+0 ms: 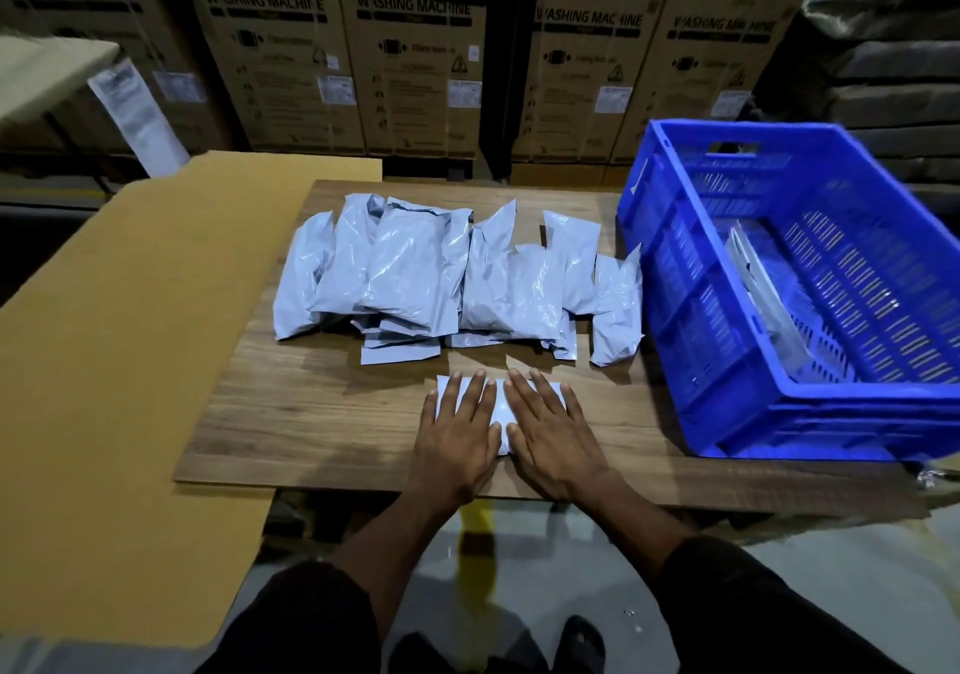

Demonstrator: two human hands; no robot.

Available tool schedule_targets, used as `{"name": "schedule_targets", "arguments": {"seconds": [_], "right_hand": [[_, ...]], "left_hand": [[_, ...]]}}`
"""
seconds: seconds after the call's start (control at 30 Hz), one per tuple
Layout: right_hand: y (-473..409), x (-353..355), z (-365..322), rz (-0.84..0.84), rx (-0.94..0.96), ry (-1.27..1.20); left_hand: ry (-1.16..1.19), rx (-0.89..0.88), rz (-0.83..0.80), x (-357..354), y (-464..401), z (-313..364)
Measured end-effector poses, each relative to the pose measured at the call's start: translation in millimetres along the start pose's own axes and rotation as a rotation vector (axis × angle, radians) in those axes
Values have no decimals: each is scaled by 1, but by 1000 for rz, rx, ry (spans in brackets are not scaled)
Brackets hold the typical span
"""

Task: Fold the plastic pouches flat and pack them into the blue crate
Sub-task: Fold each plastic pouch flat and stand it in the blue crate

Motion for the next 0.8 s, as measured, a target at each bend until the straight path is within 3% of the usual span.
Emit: {"name": "schedule_targets", "arguments": {"seconds": [0.8], "right_hand": [[4, 0, -2, -46, -27, -21]], "left_hand": [[16, -20, 13, 0, 7, 4]]}}
Point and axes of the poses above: each hand's wrist, its own y-axis away from the middle knuckle, its own x-axis out of the back of the hand, z = x × y, the point moved 10 cm from there along -y, towards the middle knuckle, and after that the axes turned 14 degrees about z, right-handed, at the moved point
